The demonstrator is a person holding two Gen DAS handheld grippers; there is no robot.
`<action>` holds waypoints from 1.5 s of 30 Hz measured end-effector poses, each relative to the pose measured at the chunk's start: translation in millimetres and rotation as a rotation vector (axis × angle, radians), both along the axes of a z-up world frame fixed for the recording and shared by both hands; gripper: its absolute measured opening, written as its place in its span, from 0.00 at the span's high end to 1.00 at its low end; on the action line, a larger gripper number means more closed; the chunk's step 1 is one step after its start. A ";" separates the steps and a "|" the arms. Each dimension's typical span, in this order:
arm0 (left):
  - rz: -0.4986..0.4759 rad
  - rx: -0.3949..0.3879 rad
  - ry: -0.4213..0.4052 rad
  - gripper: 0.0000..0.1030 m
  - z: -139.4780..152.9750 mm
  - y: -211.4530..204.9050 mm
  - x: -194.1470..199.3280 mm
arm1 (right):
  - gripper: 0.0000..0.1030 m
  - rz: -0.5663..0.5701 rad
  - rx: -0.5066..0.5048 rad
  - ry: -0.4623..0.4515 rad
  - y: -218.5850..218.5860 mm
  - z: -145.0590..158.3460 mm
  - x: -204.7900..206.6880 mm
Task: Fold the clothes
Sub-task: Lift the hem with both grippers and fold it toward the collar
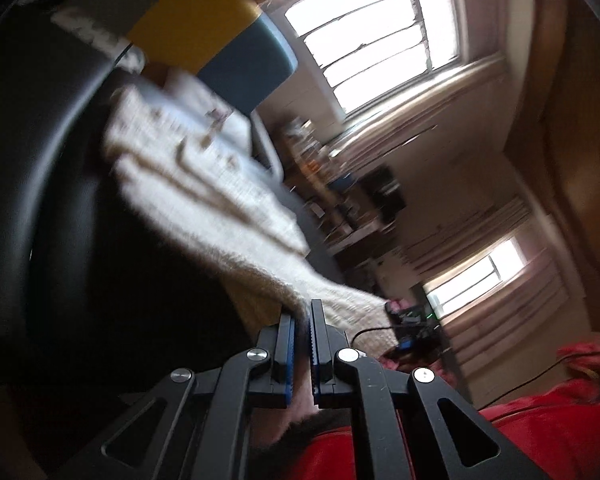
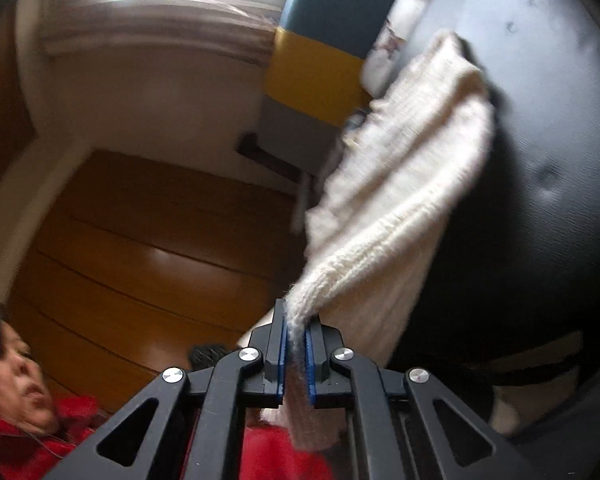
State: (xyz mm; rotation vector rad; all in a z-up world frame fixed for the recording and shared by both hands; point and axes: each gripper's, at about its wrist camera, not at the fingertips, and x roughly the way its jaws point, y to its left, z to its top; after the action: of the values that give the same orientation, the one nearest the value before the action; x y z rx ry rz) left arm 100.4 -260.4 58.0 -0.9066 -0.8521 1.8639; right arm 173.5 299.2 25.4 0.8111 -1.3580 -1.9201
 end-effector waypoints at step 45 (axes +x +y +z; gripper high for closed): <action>0.302 0.043 -0.410 0.48 -113.4 15.9 -290.3 | 0.83 -0.329 -0.010 -0.384 57.6 -102.7 -276.9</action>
State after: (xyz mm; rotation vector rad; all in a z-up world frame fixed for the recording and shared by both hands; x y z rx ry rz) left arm -189.9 -244.5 -55.4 -1.2098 -1.3349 1.9308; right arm -103.4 356.8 -77.3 1.0441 -1.8235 -2.0713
